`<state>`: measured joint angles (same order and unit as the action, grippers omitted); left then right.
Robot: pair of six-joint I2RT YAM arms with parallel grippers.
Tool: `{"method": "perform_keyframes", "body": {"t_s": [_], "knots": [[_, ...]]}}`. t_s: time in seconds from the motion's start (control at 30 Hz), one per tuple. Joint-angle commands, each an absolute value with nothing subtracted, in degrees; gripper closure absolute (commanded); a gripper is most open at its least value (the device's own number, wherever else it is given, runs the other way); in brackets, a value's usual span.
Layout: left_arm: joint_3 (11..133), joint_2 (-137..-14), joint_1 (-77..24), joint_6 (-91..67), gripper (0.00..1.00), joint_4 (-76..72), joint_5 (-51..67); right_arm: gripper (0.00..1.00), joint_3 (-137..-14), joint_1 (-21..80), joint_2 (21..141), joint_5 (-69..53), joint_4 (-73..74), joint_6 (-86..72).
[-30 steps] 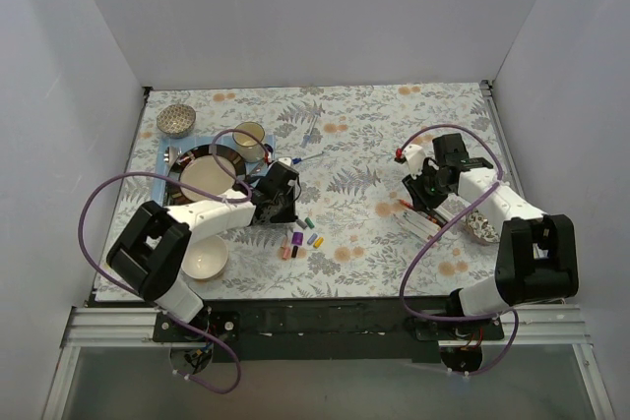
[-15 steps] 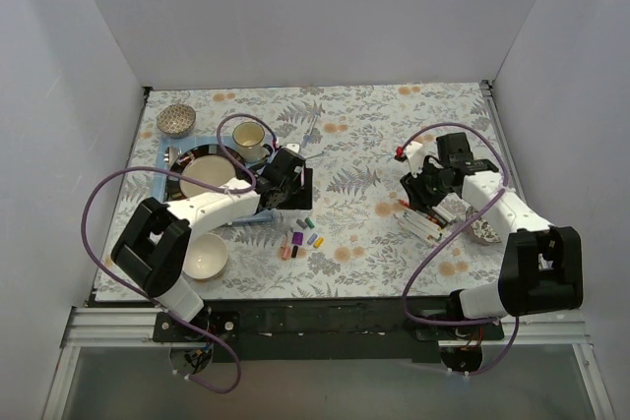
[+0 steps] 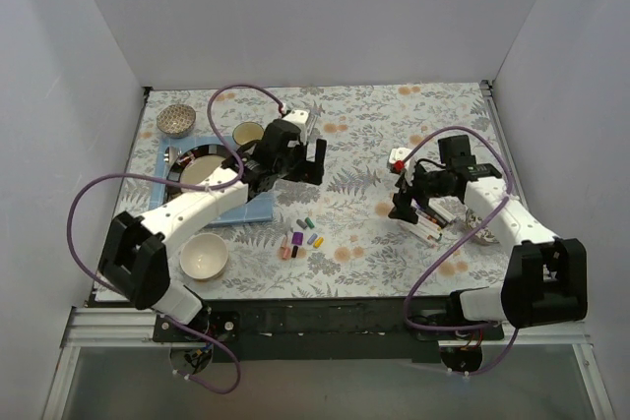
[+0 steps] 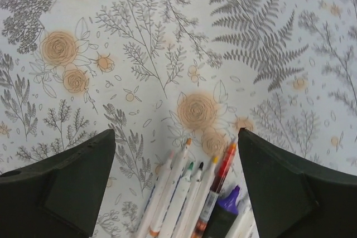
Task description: Open the pen caps
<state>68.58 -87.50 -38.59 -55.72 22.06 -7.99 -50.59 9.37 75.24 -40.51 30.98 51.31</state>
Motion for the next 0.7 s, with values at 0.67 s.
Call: {"method": "perform_keyframes", "body": {"t_s": [0.67], "knots": [[43.9, -51.1, -35.9, -49.2, 0.02, 16.9, -19.1, 0.16, -110.0, 28.2, 128.6, -30.0, 35.2, 55.8]]}}
